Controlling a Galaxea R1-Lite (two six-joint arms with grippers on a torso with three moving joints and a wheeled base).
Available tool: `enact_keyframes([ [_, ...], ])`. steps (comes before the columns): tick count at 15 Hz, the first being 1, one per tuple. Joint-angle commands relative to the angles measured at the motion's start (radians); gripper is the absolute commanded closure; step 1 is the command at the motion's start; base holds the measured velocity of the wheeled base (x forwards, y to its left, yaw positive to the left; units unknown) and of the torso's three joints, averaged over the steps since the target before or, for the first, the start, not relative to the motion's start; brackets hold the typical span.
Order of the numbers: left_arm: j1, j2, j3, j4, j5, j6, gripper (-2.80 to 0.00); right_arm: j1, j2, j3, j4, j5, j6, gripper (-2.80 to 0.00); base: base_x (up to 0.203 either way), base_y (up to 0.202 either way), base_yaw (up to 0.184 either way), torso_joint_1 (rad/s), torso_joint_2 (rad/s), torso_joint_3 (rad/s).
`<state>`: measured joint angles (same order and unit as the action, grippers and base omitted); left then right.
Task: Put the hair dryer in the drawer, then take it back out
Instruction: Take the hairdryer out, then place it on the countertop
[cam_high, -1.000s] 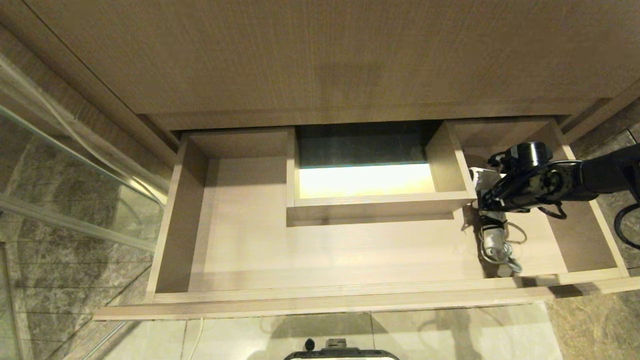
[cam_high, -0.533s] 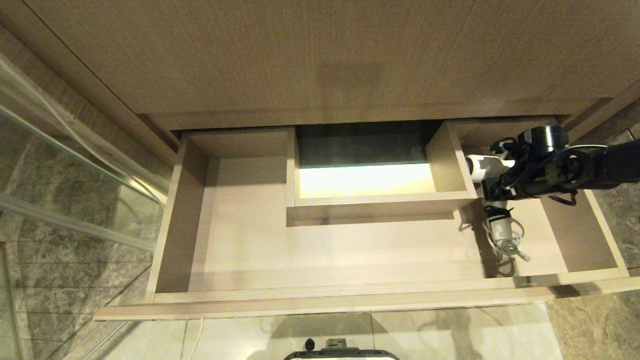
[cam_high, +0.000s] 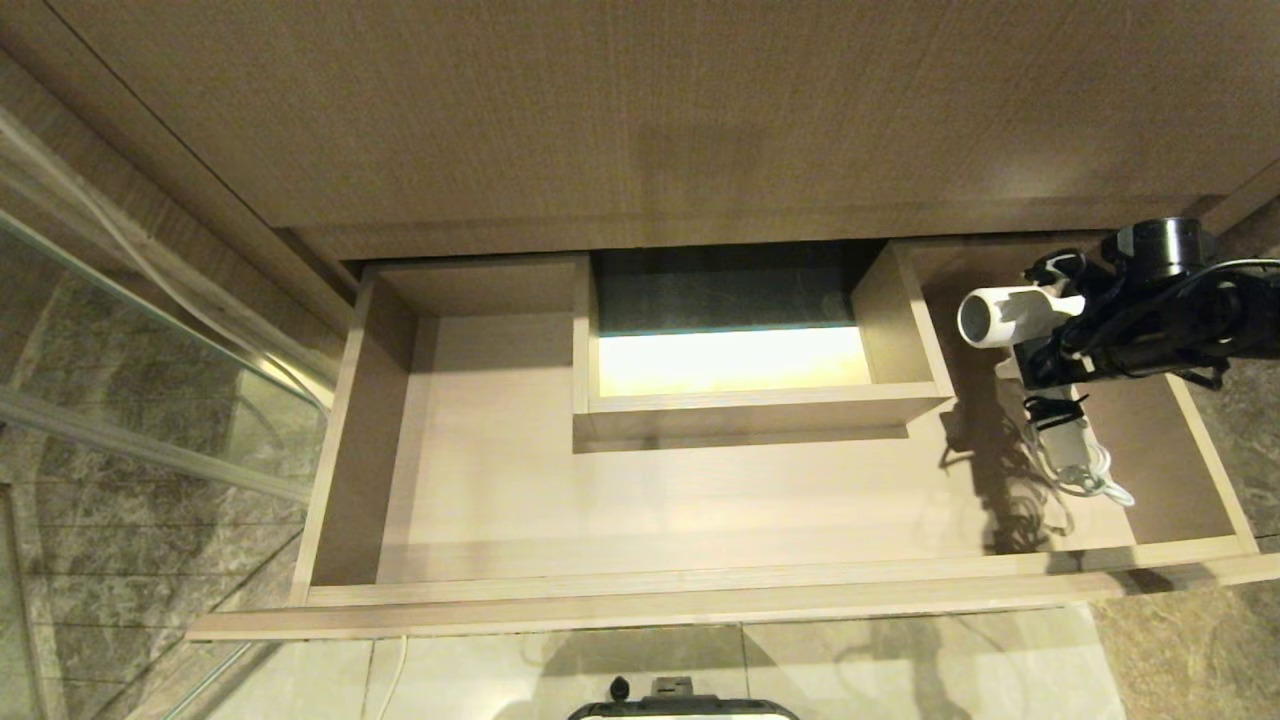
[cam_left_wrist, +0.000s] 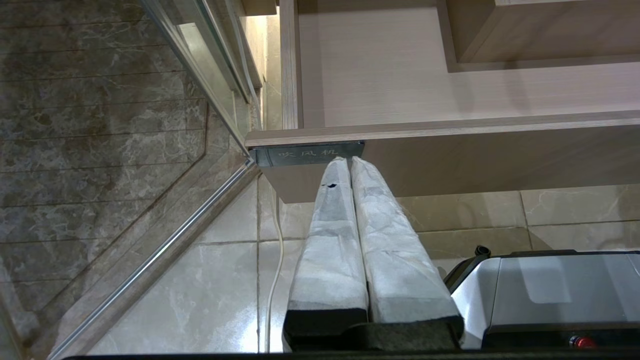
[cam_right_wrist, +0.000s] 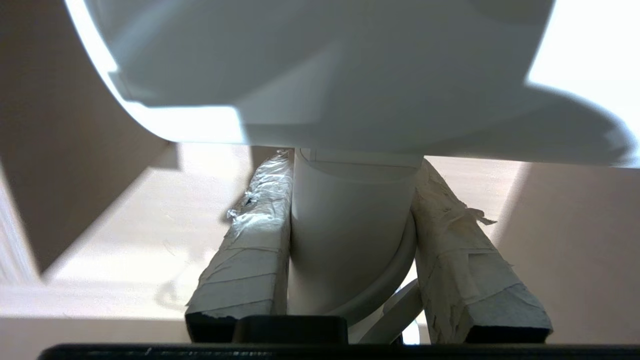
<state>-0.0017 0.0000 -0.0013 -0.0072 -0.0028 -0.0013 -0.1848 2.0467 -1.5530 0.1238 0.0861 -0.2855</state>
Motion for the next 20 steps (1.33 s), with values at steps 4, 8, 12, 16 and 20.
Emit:
enact_keyframes([
  [4, 0.0, 0.002, 0.0, 0.0, 0.0, 0.0, 0.0, -0.047, -0.13, 0.041, 0.013, 0.003, -0.045, 0.0, 0.0, 0.0, 0.0, 0.0, 0.0, 0.0],
  [8, 0.0, 0.002, 0.0, 0.0, 0.0, 0.0, 0.0, -0.05, -0.266, 0.112, 0.017, 0.008, -0.059, 0.0, 0.0, 0.0, 0.0, 0.0, 0.0, 0.0],
  [12, 0.0, 0.002, 0.0, 0.0, 0.0, 0.0, 0.0, -0.069, -0.443, 0.202, 0.07, 0.016, -0.064, 0.0, 0.0, 0.0, 0.0, 0.0, 0.0, 0.0],
  [16, 0.0, 0.002, 0.0, 0.0, 0.0, 0.0, 0.0, -0.107, -0.632, 0.311, 0.145, 0.04, -0.124, 0.0, 0.0, 0.0, 0.0, 0.0, 0.0, 0.0],
  [20, 0.0, 0.002, 0.0, 0.0, 0.0, 0.0, 0.0, -0.099, -0.758, 0.341, 0.264, 0.038, -0.125, 0.0, 0.0, 0.0, 0.0, 0.0, 0.0, 0.0],
])
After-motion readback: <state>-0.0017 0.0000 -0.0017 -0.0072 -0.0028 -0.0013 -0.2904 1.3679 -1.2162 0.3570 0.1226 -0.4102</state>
